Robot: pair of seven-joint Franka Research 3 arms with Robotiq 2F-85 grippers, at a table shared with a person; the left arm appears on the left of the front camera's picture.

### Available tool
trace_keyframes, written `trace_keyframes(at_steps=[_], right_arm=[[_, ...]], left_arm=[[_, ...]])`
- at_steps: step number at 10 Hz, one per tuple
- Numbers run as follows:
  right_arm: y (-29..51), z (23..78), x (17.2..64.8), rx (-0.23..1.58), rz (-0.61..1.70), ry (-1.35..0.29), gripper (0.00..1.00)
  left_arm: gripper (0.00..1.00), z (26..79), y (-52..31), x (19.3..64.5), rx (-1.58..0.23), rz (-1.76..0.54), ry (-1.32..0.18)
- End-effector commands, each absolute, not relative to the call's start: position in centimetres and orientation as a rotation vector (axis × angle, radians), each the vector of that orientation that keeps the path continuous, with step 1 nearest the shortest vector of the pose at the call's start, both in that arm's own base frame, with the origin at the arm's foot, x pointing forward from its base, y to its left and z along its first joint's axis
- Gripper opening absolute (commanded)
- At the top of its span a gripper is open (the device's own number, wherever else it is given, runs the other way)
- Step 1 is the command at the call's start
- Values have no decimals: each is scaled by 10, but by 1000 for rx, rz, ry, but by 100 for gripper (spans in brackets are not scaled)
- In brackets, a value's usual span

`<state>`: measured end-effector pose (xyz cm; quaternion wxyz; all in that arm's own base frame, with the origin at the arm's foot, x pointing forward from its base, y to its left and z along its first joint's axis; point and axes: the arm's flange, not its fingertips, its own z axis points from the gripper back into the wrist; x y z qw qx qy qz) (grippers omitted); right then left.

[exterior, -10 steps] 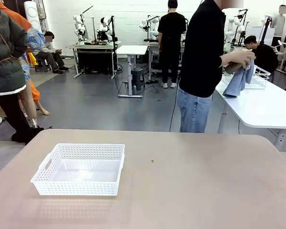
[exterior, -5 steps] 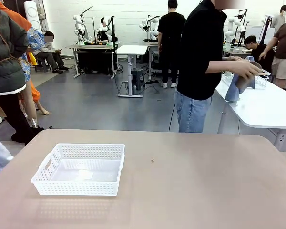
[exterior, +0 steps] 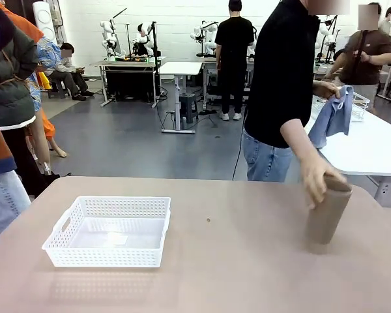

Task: Clean and organize the cups into the basket.
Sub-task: Pick up the Organizing basket and move it to the center of the table, then pick up the Reusable plastic cup from the right side of the table and place it inside the Organizing basket.

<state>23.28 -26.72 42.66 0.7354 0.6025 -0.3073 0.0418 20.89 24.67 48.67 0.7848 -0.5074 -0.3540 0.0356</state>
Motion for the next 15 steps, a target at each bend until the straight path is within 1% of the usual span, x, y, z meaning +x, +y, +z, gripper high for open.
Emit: trace_keyframes(at_steps=[1,9,10,11,12,13,14,15], right_arm=[[-268,426,233,1321,80,-676,100],[-267,427,233,1324,92,-675,100],[-240,418,236,1170,295,-664,100],[-215,408,241,1024,451,-686,100],[-189,399,251,865,545,-695,100],[-173,392,256,742,671,-730,100],[-158,382,264,622,768,-781,100],[-144,371,269,553,842,-822,100]], left_arm=[[100,488,250,207,-1101,67,-773],[100,487,247,209,-1095,77,-764],[100,492,235,214,-1009,29,-807],[100,501,219,216,-923,-29,-832],[100,510,206,218,-814,-90,-835],[100,525,190,221,-708,-171,-839],[100,538,176,227,-610,-225,-806],[100,547,160,233,-511,-271,-755]])
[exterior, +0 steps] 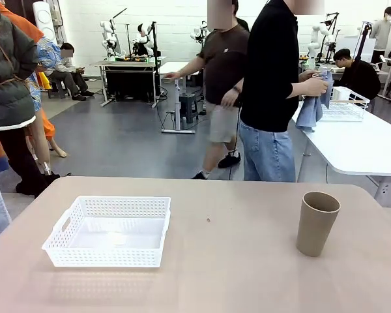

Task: Clean and organize the cups into the basket.
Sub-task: Pick up the Organizing basket and move it to the center of the table, then pick up the Reusable plastic cup from the right side of the table and place it inside the Organizing basket.

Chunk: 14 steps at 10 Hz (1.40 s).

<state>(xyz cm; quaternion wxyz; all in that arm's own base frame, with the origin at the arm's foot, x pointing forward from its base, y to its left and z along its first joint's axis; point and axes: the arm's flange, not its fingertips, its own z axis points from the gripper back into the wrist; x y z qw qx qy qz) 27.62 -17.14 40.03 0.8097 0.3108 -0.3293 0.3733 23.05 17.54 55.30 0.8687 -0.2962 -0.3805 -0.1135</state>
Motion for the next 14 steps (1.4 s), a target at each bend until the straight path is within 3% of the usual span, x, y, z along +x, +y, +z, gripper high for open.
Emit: trace_keyframes(at_steps=[1,3,5,6,10,14], right_arm=[[-132,362,275,560,893,-858,100],[-119,352,277,725,1000,-816,100],[-127,351,277,883,1004,-657,100],[-141,378,308,695,989,-793,100],[-141,378,308,695,989,-793,100],[-141,378,308,695,989,-793,100]], left_arm=[[100,555,139,242,-419,-303,-717],[100,555,96,269,-313,-306,-619],[100,543,69,301,-213,-287,-534],[100,533,57,307,-197,-271,-504],[100,491,7,341,-92,-309,-437],[100,441,-30,343,-46,-317,-388]])
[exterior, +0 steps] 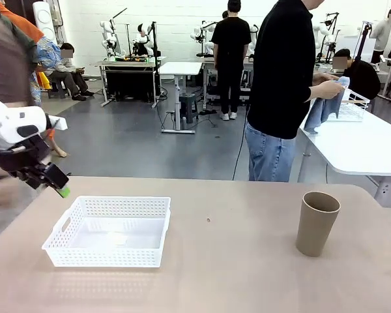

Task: Clean and organize the cups into the basket.
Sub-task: Pick up the Organizing basket and move it to the center of the table, then pick up the Reusable plastic cup from the right side of the table and place it inside the Organizing basket.

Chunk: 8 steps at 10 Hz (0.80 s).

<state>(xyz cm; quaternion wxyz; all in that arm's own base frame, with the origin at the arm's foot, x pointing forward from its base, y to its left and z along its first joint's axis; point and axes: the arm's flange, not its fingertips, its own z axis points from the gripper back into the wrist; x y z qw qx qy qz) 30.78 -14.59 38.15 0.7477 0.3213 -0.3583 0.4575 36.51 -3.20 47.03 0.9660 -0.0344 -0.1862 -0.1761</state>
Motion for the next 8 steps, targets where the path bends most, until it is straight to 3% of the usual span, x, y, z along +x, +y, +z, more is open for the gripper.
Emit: trace_keyframes(at_steps=[1,2,4,7,8], right_arm=[[-141,378,308,695,989,-793,100],[-141,378,308,695,989,-793,100],[-146,382,308,703,1001,-784,100],[-149,368,342,1071,1356,-995,100],[-152,359,356,1076,1364,-1053,100]], left_arm=[[100,437,-16,333,-60,-346,-447],[100,470,-32,365,-70,-356,-377],[100,470,-32,365,-70,-356,-377],[100,470,-32,365,-70,-356,-377],[100,470,-32,365,-70,-356,-377]])
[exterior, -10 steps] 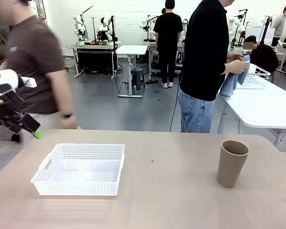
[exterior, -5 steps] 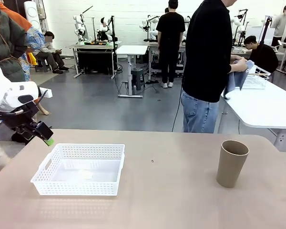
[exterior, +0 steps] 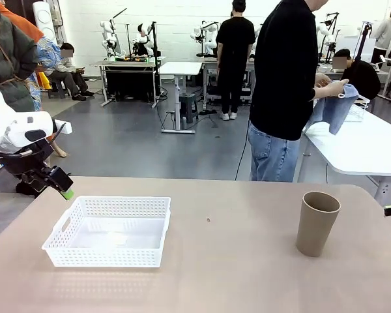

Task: Clean and organize the cups into the basket.
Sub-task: Pick up the Organizing basket and move it to the center of the table, then pick up the Reusable plastic cup from the right side of the table and place it inside the Organizing basket.

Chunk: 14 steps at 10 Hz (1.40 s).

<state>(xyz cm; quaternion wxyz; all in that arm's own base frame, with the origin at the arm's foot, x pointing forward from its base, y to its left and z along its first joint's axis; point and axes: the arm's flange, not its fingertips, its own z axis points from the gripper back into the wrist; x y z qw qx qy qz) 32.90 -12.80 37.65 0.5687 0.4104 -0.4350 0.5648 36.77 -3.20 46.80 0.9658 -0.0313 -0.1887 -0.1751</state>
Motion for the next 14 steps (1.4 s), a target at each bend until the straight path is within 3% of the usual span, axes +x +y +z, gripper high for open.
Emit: trace_keyframes(at_steps=[1,8,14], right_arm=[[-149,345,367,1066,1378,-1057,100],[-134,288,397,918,1349,-998,100],[-137,285,398,922,1371,-956,100]], left_arm=[[100,470,-32,365,-70,-356,-377],[100,470,-32,365,-70,-356,-377],[100,470,-32,365,-70,-356,-377]])
